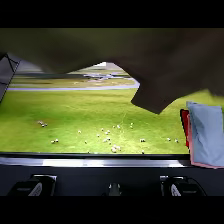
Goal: Fold the shirts.
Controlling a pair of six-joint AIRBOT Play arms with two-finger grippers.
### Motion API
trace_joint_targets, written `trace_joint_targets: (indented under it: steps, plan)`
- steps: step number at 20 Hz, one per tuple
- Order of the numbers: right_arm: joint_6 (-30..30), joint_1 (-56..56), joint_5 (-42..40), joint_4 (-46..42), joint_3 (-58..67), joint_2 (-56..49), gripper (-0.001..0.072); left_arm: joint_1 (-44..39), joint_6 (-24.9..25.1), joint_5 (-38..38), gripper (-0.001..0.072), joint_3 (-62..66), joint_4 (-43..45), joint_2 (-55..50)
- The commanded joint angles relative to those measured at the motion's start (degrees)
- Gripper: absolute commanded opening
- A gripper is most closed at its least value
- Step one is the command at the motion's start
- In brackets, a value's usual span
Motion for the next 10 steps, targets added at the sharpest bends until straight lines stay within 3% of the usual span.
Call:
trace_joint_targets:
  steps: [1,5,7,10]
  plan:
    - [-1.4,0.0,9.0,-2.1,1.4,0.3,0.0016,0.9,-0.7,-7.2,0.0020,1.8,1.8,-0.3]
    - [-7.8,0.0,20.8,-2.3,1.3,-6.9,0.0016,0.9,-0.2,-10.1,0.0020,-5.0,1.8,-4.1]
    - [-7.1,0.0,27.1,-0.6,0.1,-13.2,0.0015,0.8,1.8,-10.1,0.0020,-11.0,1.8,-6.9]
    - [-7.1,0.0,26.8,4.2,-6.6,-23.0,0.0013,0.9,5.4,-9.2,0.0020,-22.4,2.0,-13.2]
